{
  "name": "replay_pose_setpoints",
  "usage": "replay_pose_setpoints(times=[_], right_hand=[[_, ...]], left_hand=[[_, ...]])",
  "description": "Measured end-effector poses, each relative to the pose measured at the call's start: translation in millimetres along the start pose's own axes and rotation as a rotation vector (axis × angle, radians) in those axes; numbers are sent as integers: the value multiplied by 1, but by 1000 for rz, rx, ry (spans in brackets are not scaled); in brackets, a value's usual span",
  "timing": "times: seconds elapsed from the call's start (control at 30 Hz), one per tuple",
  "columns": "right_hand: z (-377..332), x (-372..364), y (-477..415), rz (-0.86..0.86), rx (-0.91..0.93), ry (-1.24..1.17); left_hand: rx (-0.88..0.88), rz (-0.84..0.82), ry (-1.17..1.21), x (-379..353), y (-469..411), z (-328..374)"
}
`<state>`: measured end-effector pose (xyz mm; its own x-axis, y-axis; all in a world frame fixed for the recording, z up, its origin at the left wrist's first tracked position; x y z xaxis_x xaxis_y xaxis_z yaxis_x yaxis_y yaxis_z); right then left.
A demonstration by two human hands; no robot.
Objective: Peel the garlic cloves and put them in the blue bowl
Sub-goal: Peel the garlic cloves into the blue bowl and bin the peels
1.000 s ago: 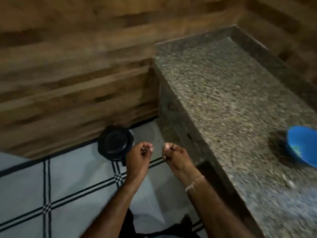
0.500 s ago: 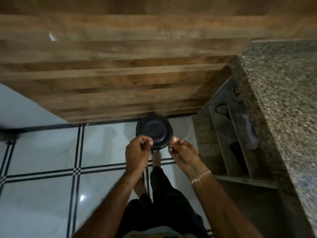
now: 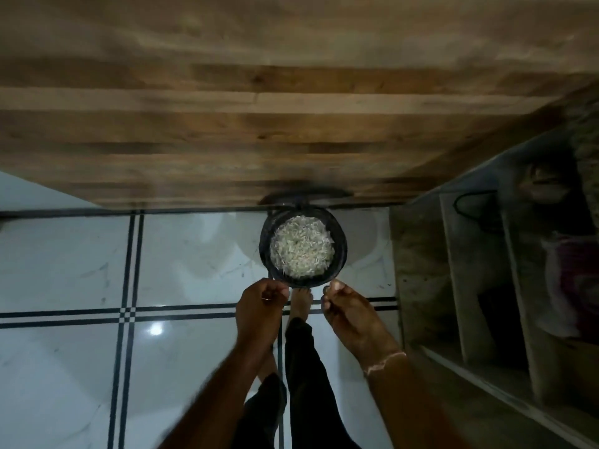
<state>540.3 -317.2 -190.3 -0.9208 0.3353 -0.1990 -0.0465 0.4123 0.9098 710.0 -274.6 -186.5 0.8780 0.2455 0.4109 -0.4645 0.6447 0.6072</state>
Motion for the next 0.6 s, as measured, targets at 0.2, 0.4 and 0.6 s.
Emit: replay_pose_setpoints(times=[0.2,0.4,0.6], right_hand=[[21,5,-181,113,-24,41],[29,8,-293,257,56,333],[40,12,-312,217,208,315]], left_hand=[[297,-2,86,-98,-137,-60],[479,0,268,-159,-215,-102],[678,-62,377,-186,-228,-113]])
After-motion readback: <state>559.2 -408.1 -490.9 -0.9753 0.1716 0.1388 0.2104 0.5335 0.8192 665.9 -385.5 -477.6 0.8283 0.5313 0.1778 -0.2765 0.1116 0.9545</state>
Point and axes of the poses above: each hand's wrist, its own y-axis away from the middle knuckle, its own x-axis out of the back of the hand, z = x × y, the point moved 3 cm from there along -y, towards the middle knuckle, and after that the axes turned 2 degrees about z, right-handed, at the moved point
